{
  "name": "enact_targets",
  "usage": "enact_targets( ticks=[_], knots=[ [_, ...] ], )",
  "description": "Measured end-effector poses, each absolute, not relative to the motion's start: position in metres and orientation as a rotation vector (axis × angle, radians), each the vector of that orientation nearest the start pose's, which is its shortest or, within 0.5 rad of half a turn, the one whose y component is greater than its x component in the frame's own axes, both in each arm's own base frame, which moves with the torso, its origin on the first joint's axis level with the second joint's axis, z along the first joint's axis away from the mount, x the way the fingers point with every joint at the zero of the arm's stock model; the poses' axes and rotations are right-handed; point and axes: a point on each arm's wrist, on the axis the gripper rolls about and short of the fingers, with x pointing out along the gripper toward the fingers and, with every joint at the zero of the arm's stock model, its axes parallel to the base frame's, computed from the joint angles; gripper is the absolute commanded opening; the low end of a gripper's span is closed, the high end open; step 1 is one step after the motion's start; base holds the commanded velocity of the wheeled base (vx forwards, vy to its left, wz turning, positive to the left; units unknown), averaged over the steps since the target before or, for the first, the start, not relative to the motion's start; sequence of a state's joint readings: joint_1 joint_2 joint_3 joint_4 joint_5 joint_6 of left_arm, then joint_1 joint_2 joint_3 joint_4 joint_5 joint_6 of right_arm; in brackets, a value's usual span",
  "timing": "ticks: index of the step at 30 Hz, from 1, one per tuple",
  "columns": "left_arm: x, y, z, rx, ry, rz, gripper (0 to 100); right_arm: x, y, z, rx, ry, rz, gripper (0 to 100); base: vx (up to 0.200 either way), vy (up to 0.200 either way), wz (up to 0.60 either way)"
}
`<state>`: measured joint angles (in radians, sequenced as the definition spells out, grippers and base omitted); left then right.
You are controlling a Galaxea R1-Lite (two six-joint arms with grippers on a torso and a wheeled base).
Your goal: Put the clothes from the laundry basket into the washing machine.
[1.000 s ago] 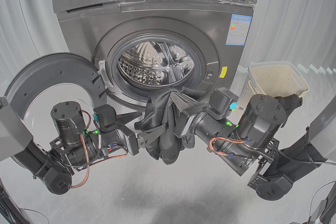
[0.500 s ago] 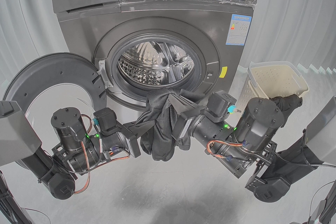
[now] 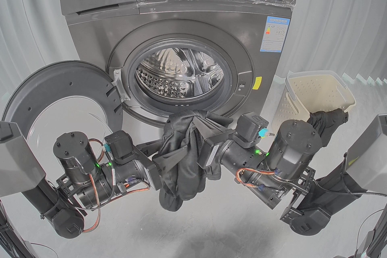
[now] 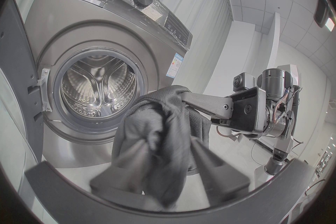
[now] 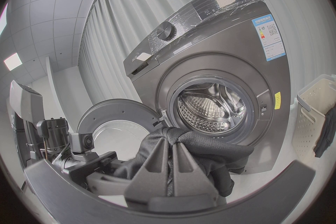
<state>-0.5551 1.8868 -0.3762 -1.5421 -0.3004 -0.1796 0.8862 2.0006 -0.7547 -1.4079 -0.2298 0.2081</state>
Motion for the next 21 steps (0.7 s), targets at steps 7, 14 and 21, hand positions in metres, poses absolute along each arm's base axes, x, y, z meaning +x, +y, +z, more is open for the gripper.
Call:
enact_targets(
  ticks=[7, 14, 21],
  knots=[
    [0.237, -0.153, 0.116, -0.17, 0.052, -0.85, 100, 0.227, 0.271, 0.147, 0.286, -0.07, 0.669, 0, 0.0, 0.0, 0.0],
    [0.244, -0.155, 0.114, -0.173, 0.048, -0.812, 100, 0.227, 0.271, 0.147, 0.28, -0.072, 0.668, 0, 0.0, 0.0, 0.0],
    [0.249, -0.154, 0.111, -0.176, 0.055, -0.796, 0, 0.227, 0.271, 0.148, 0.28, -0.081, 0.669, 0, 0.0, 0.0, 0.0]
  ],
)
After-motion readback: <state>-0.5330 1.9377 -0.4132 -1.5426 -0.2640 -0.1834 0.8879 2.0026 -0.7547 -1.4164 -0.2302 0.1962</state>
